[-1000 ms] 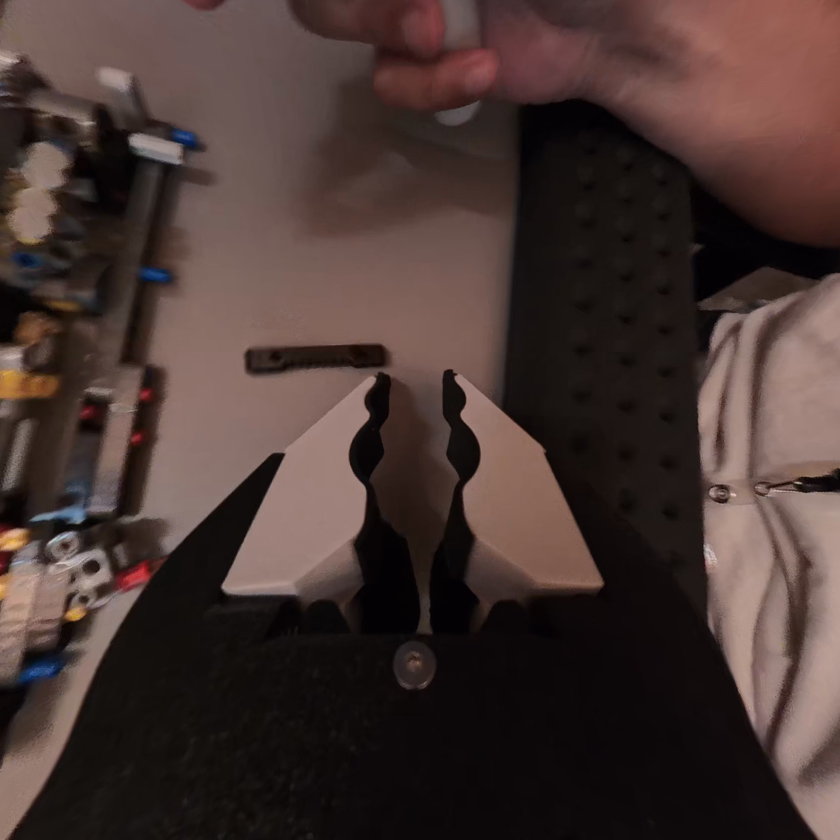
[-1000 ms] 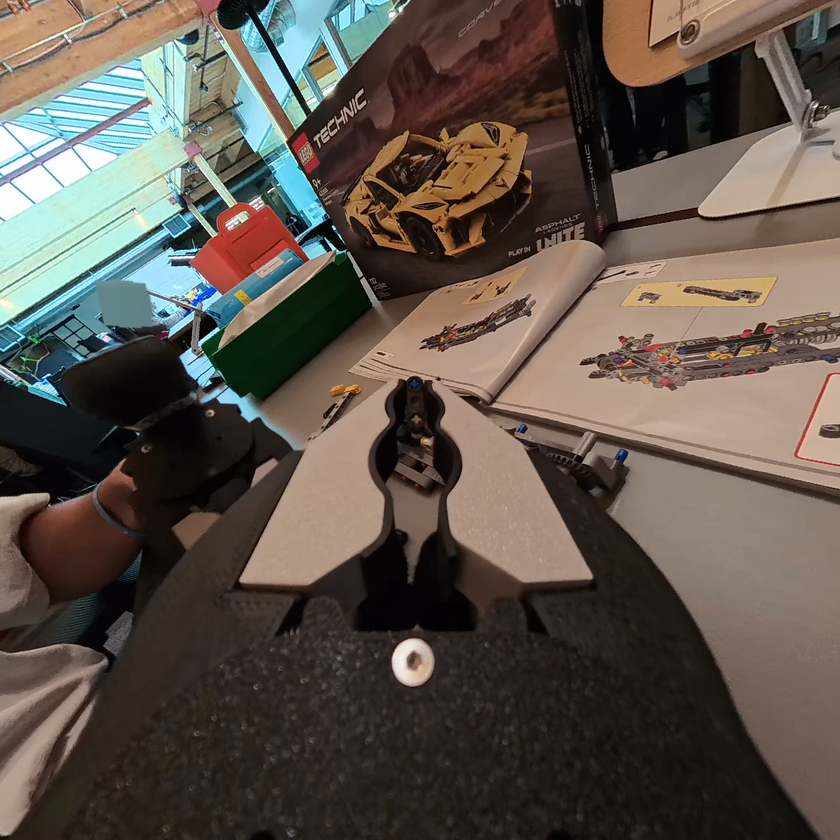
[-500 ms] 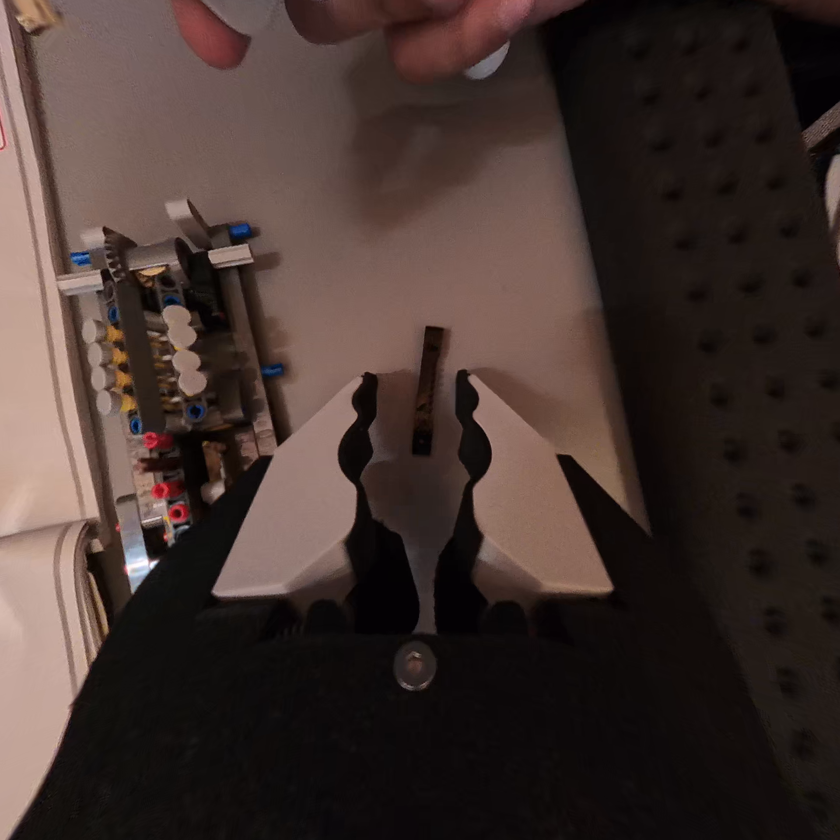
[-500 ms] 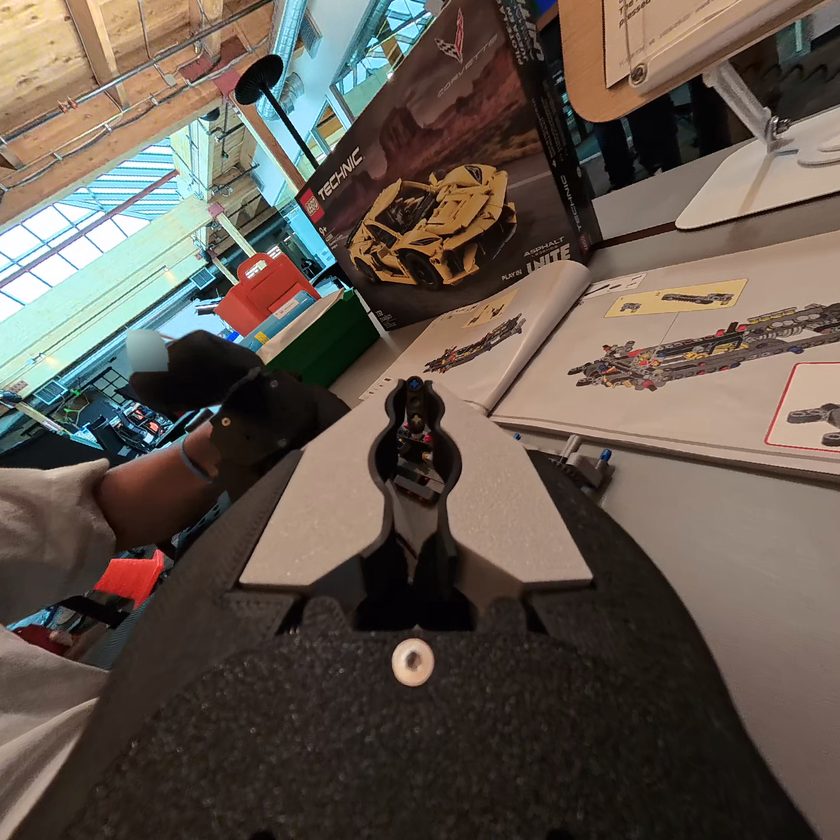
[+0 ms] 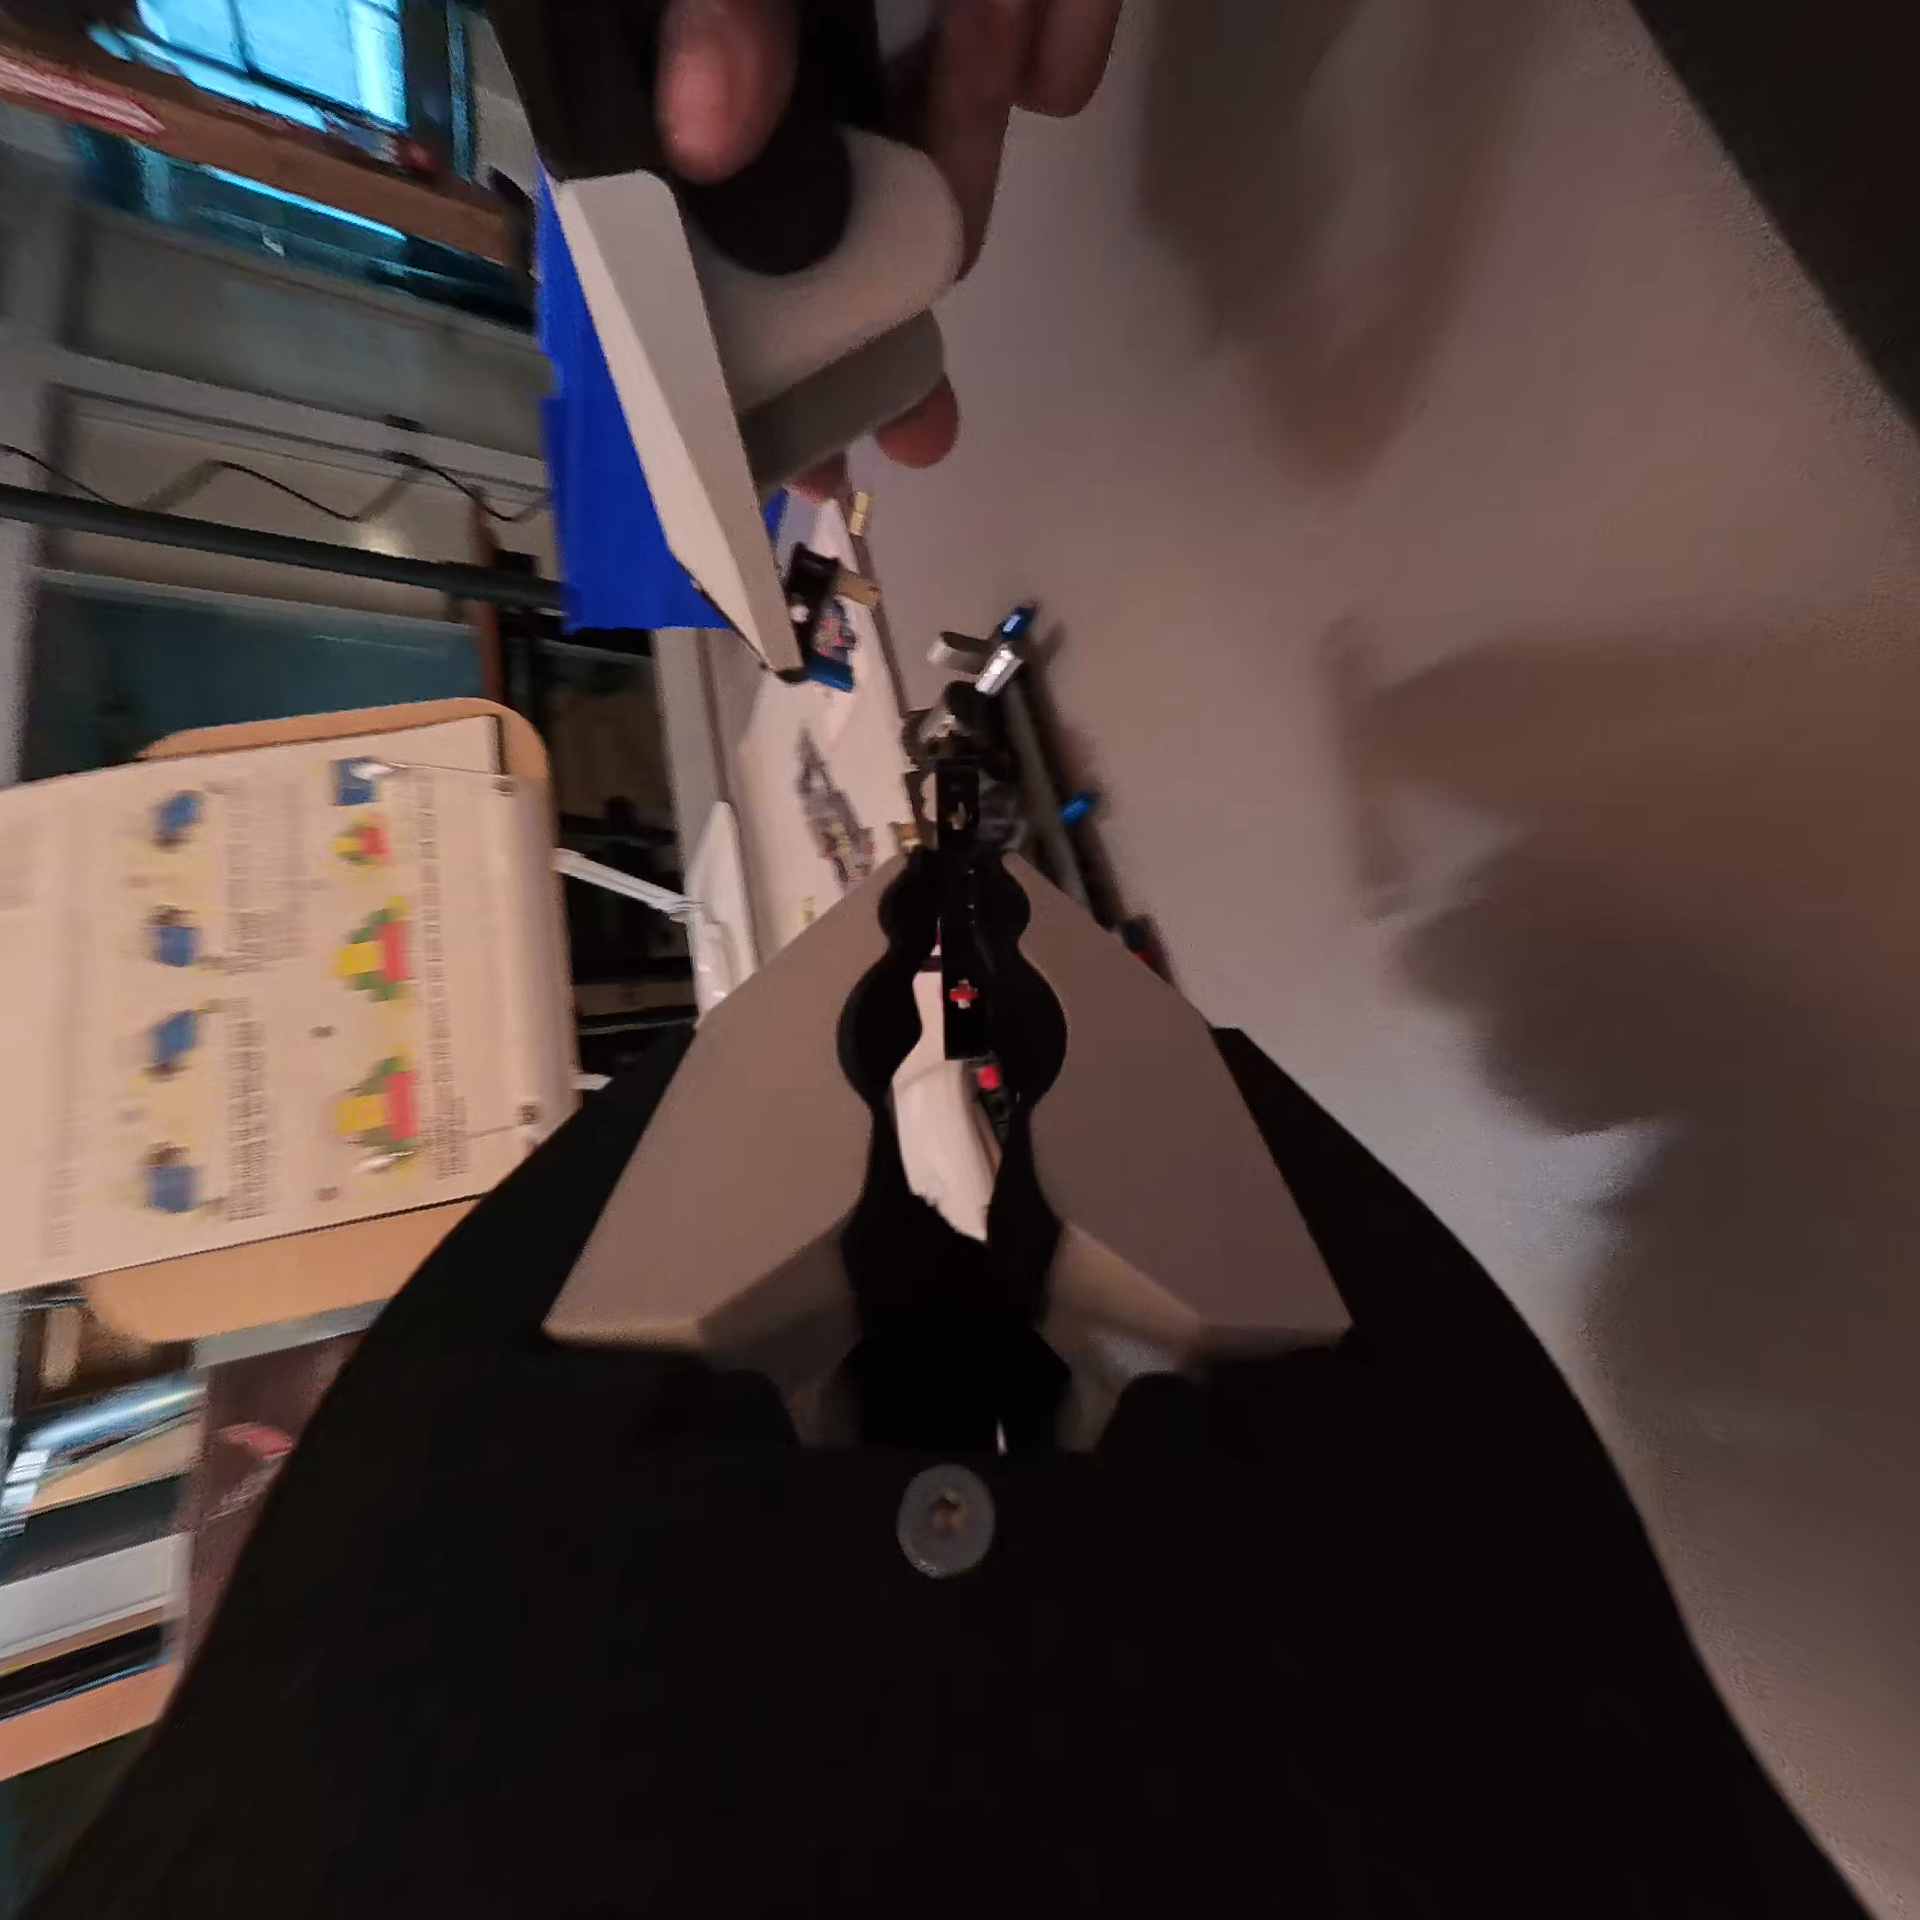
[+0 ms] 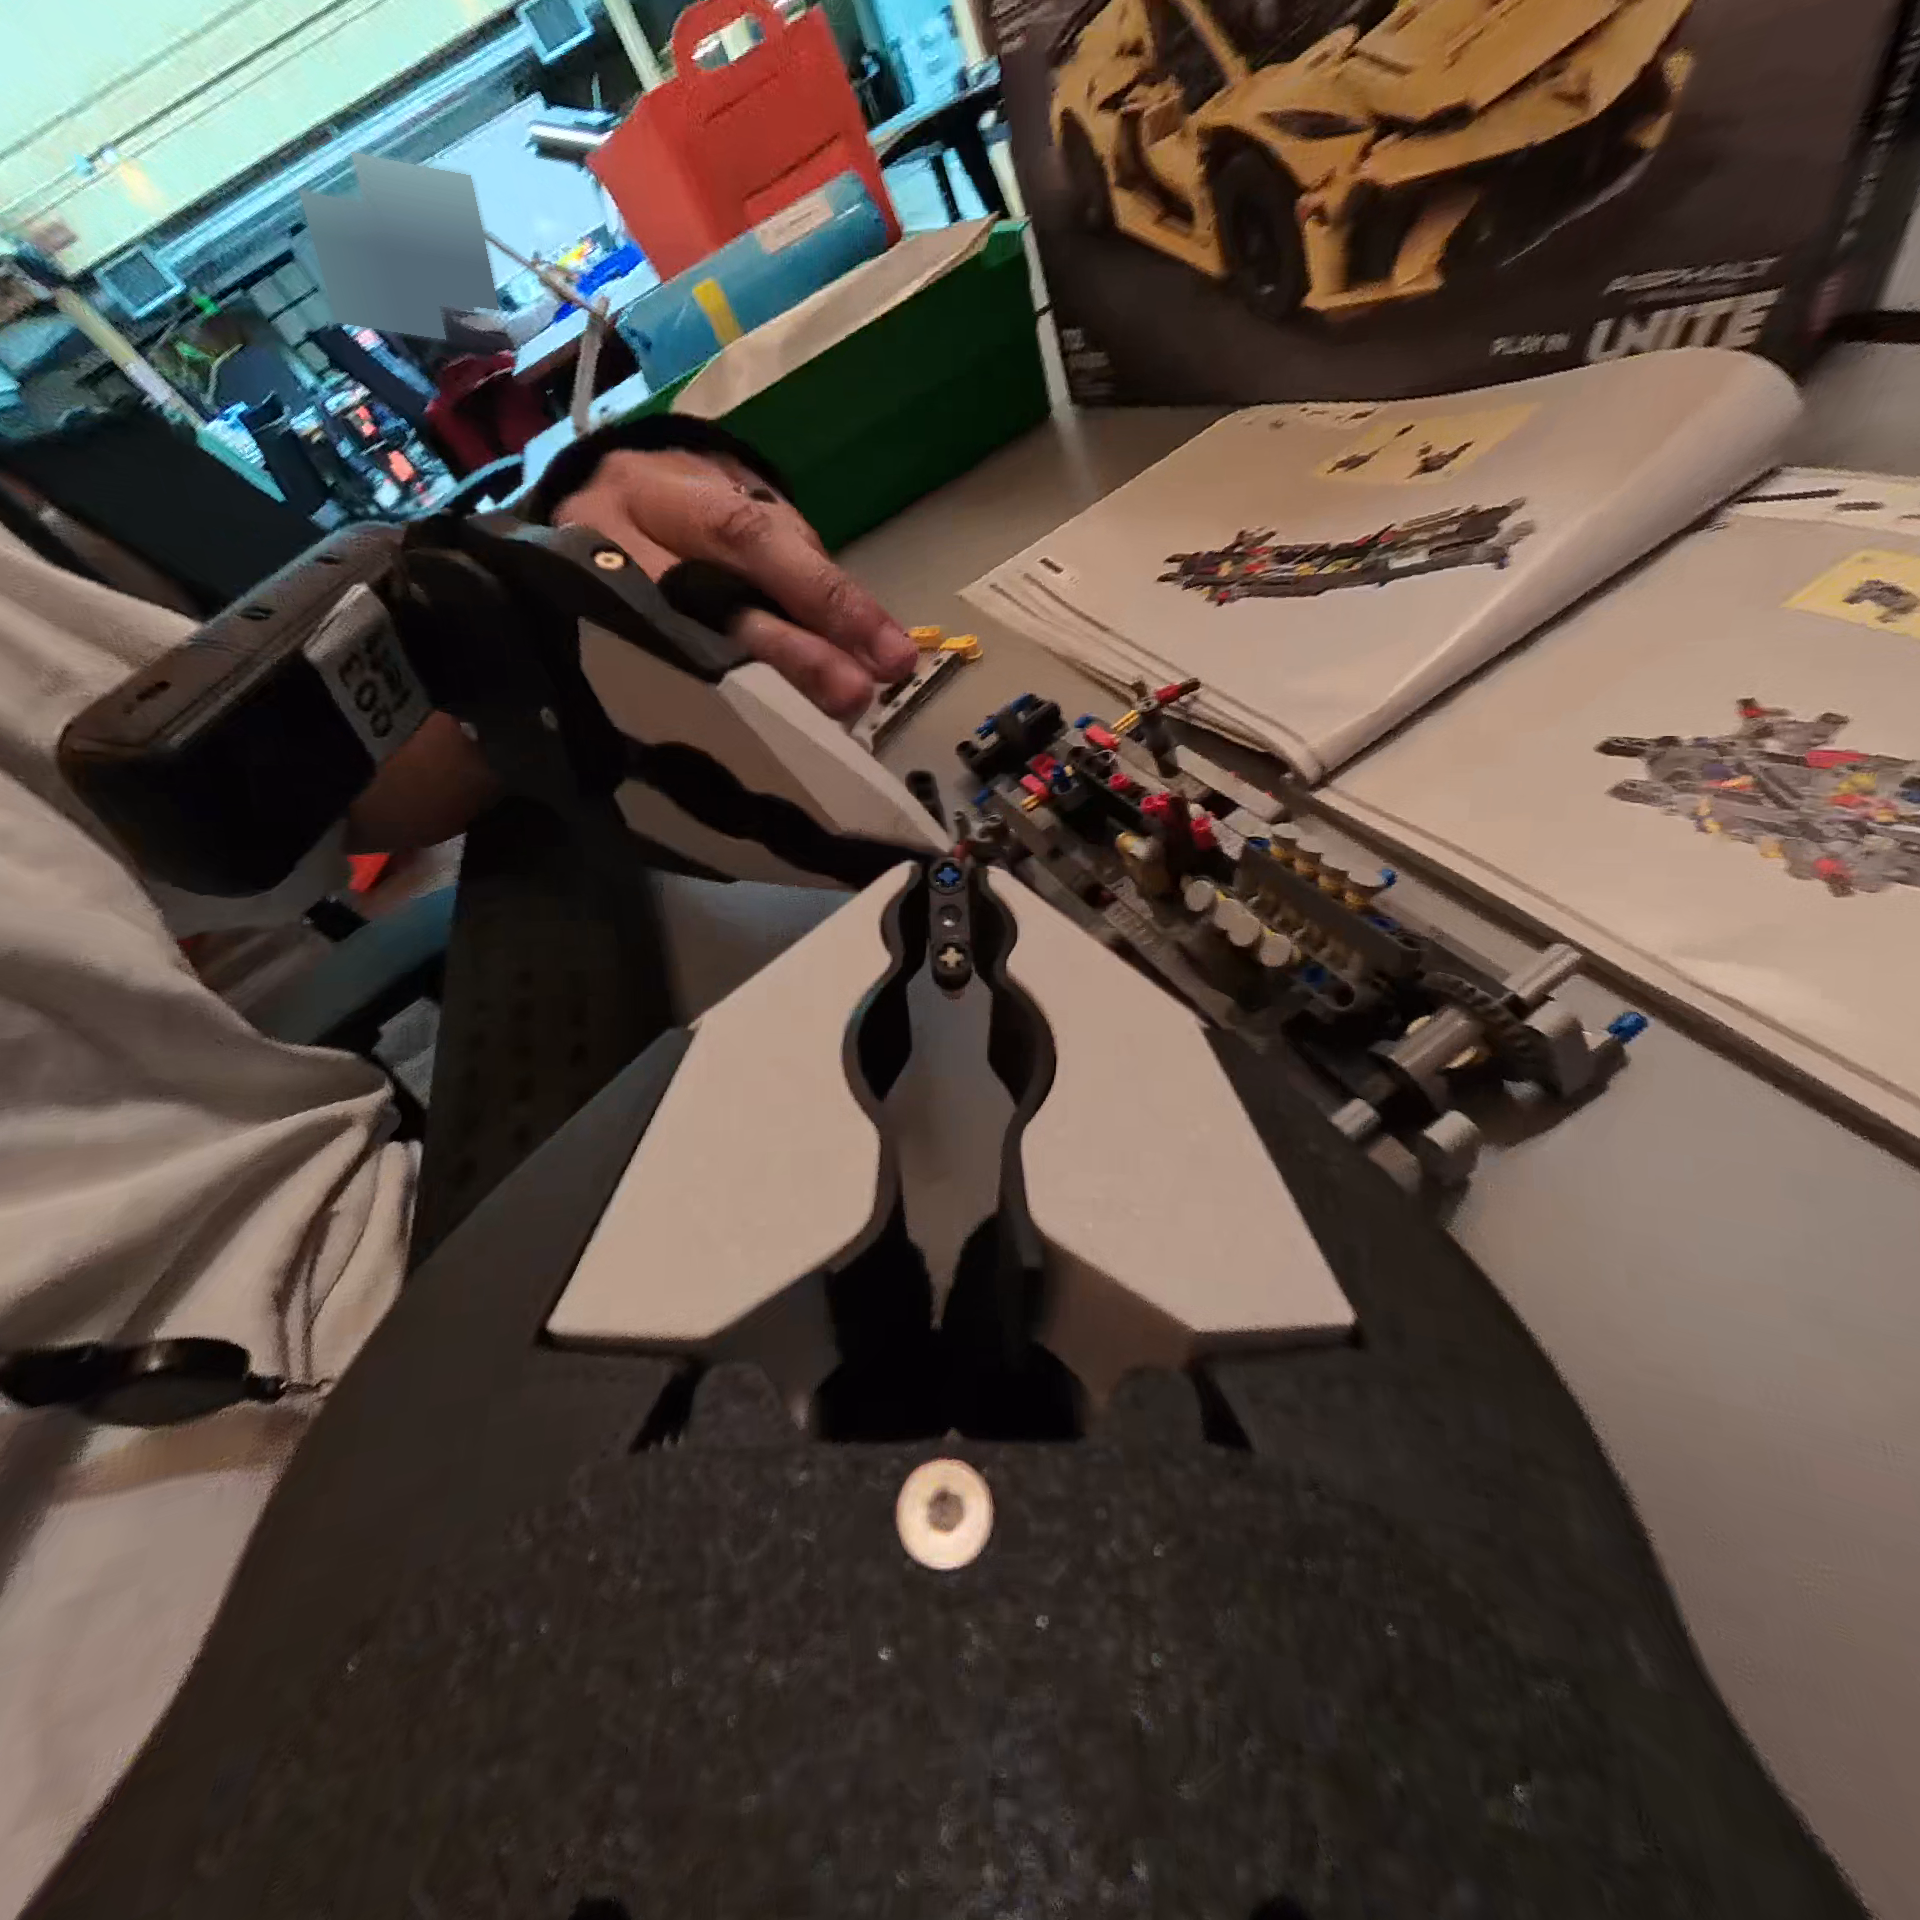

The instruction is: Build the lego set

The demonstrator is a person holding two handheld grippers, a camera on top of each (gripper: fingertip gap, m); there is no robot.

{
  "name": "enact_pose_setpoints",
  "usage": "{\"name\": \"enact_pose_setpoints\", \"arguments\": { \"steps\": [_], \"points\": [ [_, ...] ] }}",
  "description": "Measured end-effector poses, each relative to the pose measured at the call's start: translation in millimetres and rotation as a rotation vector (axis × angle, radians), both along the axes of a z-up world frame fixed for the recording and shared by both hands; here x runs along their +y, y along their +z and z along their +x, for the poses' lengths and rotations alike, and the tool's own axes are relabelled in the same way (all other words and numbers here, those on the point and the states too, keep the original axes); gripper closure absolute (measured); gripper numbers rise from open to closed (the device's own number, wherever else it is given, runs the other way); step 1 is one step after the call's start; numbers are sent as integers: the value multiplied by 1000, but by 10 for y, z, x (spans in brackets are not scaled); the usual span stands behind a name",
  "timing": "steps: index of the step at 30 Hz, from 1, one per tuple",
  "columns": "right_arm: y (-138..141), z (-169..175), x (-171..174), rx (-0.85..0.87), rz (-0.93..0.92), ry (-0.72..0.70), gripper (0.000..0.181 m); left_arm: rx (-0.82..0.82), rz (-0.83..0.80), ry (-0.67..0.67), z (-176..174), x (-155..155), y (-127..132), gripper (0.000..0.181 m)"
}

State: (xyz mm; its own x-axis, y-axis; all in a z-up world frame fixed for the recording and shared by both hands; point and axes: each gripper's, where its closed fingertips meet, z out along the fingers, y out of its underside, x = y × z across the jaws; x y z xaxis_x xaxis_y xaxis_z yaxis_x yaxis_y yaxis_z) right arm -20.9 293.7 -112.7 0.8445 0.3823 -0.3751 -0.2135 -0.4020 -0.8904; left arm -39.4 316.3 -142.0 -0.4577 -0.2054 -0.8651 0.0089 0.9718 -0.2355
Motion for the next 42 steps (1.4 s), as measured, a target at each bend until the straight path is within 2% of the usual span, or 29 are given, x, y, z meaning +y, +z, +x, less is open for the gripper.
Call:
{"name": "enact_pose_setpoints", "arguments": {
  "steps": [2, 7, 17, 21, 30, 33, 37, 42],
  "points": [
    [20, -49, 22, 2, 10, 23, 174, -79, 66, -9, -24, 12, 110, 176],
    [84, -141, 72, 20, 29, 61, 174, -157, 184, -19, -47, 16, 239, 176],
    [111, -223, 100, 40, 33, 100, 174, -166, 191, -11, -63, -8, 285, 176],
    [77, -229, 111, -5, 23, 99, 174, -161, 195, -2, -73, -10, 262, 176],
    [23, -269, 104, -100, 29, 129, 175, -130, 130, 14, -85, -11, 227, 176],
    [-2, -275, 106, -78, 20, 135, 175, -122, 102, 11, -91, -10, 200, 176],
    [38, -274, 94, -39, 49, 138, 174, -79, -26, 5, -114, -38, 216, 176],
    [-6, -286, 66, -79, 25, 149, 174, -56, -57, 15, -119, -55, 186, 176]
  ]
}}
